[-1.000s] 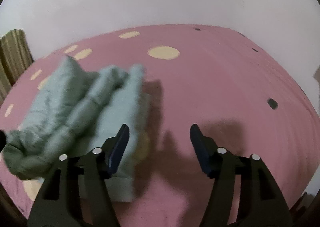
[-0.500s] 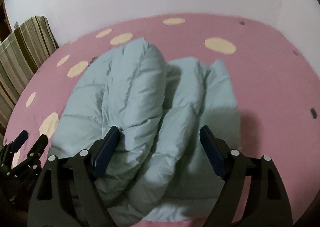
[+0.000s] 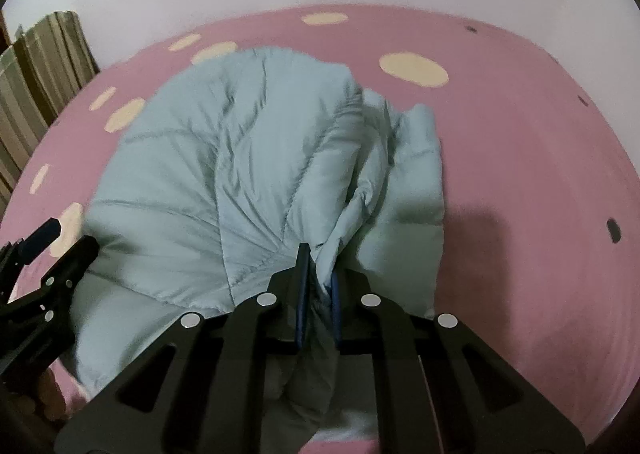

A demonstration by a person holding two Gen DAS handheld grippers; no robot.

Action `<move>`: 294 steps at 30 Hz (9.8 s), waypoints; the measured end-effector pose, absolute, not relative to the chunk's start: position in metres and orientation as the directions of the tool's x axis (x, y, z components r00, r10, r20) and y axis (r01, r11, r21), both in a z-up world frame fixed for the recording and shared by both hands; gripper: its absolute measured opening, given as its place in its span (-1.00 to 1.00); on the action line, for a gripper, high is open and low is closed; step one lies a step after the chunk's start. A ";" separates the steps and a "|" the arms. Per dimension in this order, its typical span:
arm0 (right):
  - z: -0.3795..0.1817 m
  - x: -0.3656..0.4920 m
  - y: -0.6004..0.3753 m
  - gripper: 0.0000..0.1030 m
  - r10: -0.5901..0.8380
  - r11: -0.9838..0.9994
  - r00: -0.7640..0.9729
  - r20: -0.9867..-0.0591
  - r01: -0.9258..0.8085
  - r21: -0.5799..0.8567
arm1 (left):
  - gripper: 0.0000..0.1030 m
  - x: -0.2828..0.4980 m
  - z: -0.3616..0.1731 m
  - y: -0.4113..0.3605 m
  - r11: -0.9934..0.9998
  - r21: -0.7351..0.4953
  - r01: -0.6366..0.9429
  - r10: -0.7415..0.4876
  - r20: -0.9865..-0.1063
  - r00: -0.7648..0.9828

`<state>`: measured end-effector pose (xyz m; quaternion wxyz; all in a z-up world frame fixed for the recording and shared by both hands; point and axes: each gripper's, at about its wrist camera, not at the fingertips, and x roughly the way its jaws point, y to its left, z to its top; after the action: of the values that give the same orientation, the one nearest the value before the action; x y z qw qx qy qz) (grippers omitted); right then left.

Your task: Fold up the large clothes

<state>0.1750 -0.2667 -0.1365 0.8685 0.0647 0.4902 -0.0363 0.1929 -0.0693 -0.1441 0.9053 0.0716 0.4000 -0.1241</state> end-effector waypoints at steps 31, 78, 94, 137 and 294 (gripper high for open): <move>-0.114 0.124 -0.256 -0.57 -0.069 0.992 0.577 -0.813 0.122 0.002 | 0.44 0.176 -0.139 -0.064 0.974 0.049 0.220 -0.117 -0.726 0.678; -0.125 0.203 -0.295 -0.38 -0.052 0.987 0.608 -0.792 0.154 0.053 | 0.44 0.274 -0.147 -0.107 0.959 0.063 0.276 -0.123 -0.784 0.609; -0.189 0.225 -0.300 -0.26 -0.056 0.984 0.528 -0.847 0.172 0.043 | 0.47 0.294 -0.198 -0.121 0.960 0.070 0.269 -0.095 -0.826 0.555; -0.188 0.189 -0.329 0.61 0.039 0.941 0.493 -0.869 0.275 0.198 | 0.65 0.261 -0.184 -0.086 0.969 -0.053 0.243 -0.177 -0.835 0.522; -0.064 0.068 -0.219 0.58 -0.064 0.989 0.774 -0.630 0.136 0.066 | 0.61 0.134 -0.074 -0.008 0.999 -0.011 0.034 -0.033 -0.655 0.755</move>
<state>0.0677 -0.2188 -0.0640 0.9403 0.0538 0.3317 -0.0531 0.1340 -0.0084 -0.0741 0.9368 0.0008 0.3495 -0.0180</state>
